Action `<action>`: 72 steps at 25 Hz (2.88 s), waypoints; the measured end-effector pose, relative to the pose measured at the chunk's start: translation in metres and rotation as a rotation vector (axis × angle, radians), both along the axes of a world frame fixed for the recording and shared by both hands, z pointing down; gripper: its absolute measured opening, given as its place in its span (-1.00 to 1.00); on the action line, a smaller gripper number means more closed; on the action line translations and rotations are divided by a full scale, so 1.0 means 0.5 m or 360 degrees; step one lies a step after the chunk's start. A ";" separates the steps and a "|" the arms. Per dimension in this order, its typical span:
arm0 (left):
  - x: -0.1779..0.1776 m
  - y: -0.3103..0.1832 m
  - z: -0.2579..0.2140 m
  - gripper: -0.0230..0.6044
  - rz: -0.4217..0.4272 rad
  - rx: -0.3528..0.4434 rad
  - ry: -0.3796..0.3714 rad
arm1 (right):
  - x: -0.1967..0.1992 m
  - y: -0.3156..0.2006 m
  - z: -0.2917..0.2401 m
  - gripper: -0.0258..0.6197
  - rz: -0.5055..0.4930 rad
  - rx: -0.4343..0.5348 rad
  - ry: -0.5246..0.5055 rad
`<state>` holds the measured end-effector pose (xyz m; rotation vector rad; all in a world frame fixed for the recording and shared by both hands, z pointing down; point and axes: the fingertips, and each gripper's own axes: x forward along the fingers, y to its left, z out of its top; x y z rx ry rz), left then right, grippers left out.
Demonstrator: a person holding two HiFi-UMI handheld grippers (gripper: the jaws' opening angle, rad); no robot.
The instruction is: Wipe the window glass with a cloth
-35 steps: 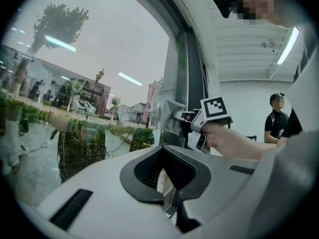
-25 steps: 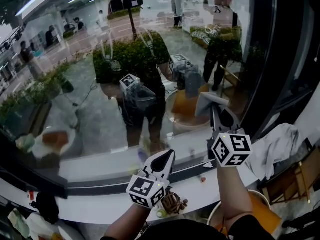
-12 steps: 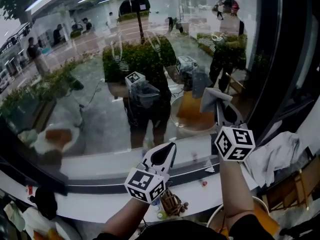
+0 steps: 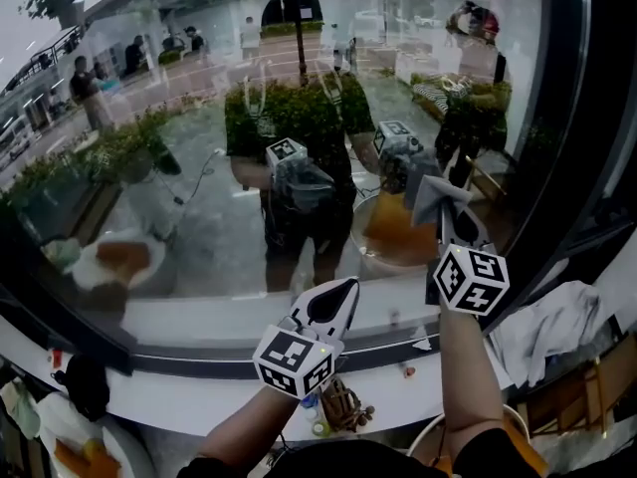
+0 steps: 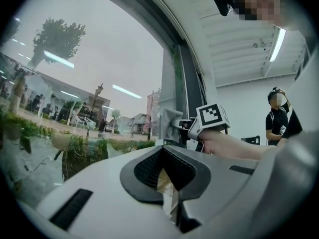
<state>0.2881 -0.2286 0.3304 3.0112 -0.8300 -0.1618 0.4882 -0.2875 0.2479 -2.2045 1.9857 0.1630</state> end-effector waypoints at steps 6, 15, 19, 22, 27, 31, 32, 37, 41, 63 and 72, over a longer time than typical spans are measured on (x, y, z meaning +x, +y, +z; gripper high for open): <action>-0.028 -0.012 -0.022 -0.90 -0.0058 -0.0002 0.0005 | -0.006 -0.026 -0.011 -0.79 0.0008 -0.0012 -0.0009; -0.178 -0.047 0.021 -0.90 -0.0085 -0.0025 0.0001 | -0.116 -0.052 0.011 -0.79 0.0078 0.0019 -0.0017; -0.255 -0.045 0.014 -0.90 -0.0066 -0.0031 0.0027 | -0.208 -0.057 -0.001 -0.79 0.0069 0.0005 0.0007; -0.278 -0.040 0.013 -0.90 -0.0063 -0.0028 0.0030 | -0.241 -0.059 -0.005 -0.79 0.0061 0.0014 0.0009; -0.288 -0.034 0.020 -0.90 -0.0108 -0.0032 0.0020 | -0.248 -0.063 -0.008 -0.79 0.0046 0.0035 0.0001; -0.298 -0.024 0.020 -0.90 -0.0152 -0.0035 0.0013 | -0.255 -0.060 -0.010 -0.79 0.0023 0.0041 -0.0012; -0.298 -0.020 0.019 -0.90 -0.0164 -0.0035 0.0012 | -0.256 -0.058 -0.010 -0.79 0.0012 0.0041 -0.0016; -0.321 0.003 0.010 -0.90 -0.0214 -0.0030 0.0019 | -0.293 -0.054 -0.017 -0.79 -0.0041 0.0039 -0.0011; -0.431 -0.004 0.013 -0.90 -0.0247 -0.0022 0.0016 | -0.408 -0.073 -0.013 -0.79 -0.0061 0.0051 -0.0014; -0.902 -0.032 0.046 -0.90 -0.0464 -0.0062 0.0035 | -0.961 -0.160 -0.010 -0.79 -0.0248 0.0059 0.0074; -1.072 -0.031 0.064 -0.90 -0.0599 -0.0098 0.0046 | -1.168 -0.187 0.012 -0.79 -0.0352 0.0057 0.0124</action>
